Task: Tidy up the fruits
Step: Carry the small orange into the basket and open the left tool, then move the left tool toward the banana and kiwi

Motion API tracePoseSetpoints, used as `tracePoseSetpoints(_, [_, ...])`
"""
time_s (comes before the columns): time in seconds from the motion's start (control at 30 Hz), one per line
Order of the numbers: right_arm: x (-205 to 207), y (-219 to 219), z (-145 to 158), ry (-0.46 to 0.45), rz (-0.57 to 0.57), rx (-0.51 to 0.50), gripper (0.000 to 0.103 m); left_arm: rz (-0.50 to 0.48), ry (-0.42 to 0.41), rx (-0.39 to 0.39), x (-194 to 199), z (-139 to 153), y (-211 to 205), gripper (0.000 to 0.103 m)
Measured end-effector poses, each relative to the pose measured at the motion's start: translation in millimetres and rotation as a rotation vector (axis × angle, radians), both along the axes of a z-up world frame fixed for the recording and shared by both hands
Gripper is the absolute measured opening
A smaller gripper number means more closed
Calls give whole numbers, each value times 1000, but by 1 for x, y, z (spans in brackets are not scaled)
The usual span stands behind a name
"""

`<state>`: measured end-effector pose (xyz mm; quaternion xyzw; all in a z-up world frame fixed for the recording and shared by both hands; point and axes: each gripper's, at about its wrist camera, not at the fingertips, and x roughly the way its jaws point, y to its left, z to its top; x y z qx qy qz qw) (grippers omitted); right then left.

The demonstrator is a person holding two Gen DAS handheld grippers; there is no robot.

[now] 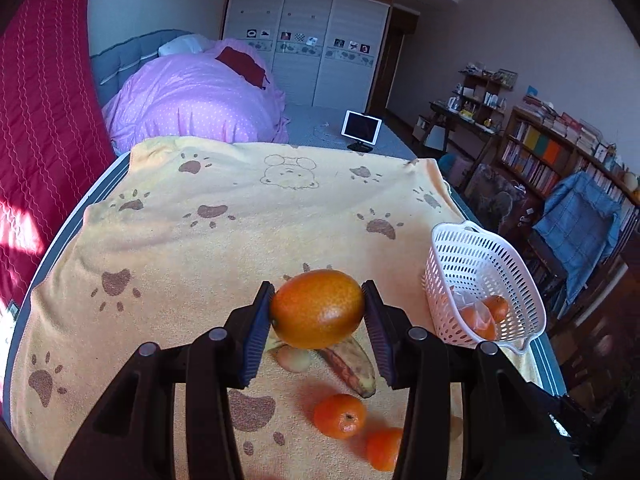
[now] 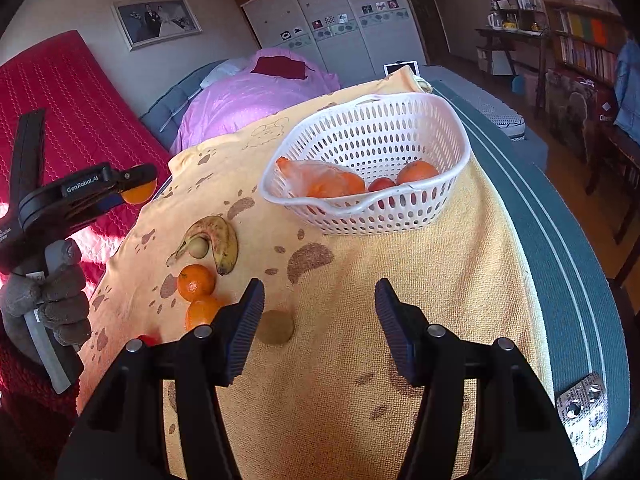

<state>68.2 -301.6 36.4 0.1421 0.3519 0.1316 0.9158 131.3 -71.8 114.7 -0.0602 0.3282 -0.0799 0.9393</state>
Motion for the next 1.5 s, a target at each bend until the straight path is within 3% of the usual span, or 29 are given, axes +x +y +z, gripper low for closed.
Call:
tracePoseSetpoints(0.4, [-1, -5, -10, 14, 37, 69, 59, -183, 47, 38, 48, -3, -106, 45])
tracePoseSetpoints(0.77, [1, -5, -12, 30, 47, 87, 59, -266, 80, 113, 79, -24, -155, 45])
tracePoseSetpoints(0.83, [2, -3, -13, 30, 51, 81, 59, -267, 91, 119, 83, -28, -157, 46])
tracePoseSetpoints(0.87, [2, -3, -13, 30, 52, 79, 59, -264, 95, 121, 85, -29, -157, 54])
tracePoseSetpoints(0.9, [2, -3, -13, 30, 52, 79, 59, -256, 92, 119, 85, -28, -155, 72])
tracePoseSetpoints(0.93, [3, -3, -13, 31, 52, 80, 59, -248, 84, 109, 84, -27, -152, 77])
tracePoseSetpoints(1.5, [3, -3, -14, 27, 55, 78, 59, -161, 11, 125, 62, 6, -93, 78])
